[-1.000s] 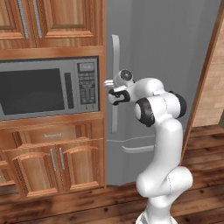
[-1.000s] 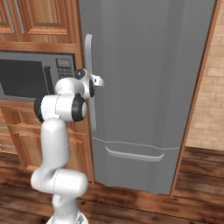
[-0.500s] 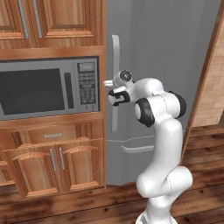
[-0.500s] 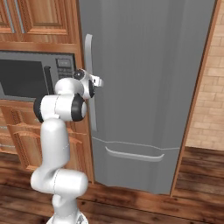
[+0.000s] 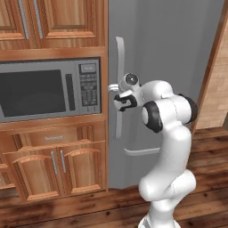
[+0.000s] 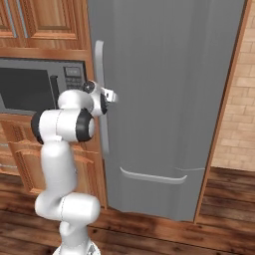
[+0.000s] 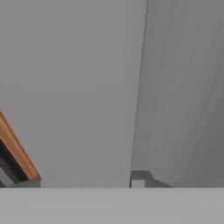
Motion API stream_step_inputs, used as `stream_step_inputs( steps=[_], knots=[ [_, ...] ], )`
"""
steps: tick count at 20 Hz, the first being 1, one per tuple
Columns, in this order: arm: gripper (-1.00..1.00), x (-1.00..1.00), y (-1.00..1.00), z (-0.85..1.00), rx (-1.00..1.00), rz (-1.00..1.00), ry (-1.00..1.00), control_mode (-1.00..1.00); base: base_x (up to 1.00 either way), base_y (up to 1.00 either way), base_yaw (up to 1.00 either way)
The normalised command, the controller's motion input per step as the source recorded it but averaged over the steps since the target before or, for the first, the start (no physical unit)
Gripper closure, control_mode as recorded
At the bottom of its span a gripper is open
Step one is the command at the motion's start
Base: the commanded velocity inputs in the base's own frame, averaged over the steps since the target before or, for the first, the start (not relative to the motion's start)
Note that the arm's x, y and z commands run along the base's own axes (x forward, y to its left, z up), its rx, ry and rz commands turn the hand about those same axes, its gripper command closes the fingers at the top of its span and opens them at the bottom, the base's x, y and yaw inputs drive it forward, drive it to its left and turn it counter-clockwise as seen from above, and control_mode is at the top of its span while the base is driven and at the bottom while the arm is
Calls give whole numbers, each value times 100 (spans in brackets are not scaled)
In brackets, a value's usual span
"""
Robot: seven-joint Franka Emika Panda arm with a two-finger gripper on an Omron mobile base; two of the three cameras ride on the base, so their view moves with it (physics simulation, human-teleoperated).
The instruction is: Take the lemon wedge from the fridge and place it on the plate with fish on the dining counter.
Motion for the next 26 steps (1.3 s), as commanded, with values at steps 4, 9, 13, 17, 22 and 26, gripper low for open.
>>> stream_step_inputs(
  steps=[4,9,13,17,22,26],
  knots=[
    [100,-100,-39,44,17,-31,0,-100,0,0,0],
    [100,-100,-50,51,23,-40,1,-100,0,0,0],
    [100,-100,-51,73,32,-42,4,-100,0,0,0],
    [100,-100,-52,99,36,-45,6,-100,0,0,0],
    [-100,-100,-14,100,27,-37,2,-100,0,0,0],
    [-100,-99,29,100,11,-17,0,-100,0,0,0]
  ],
)
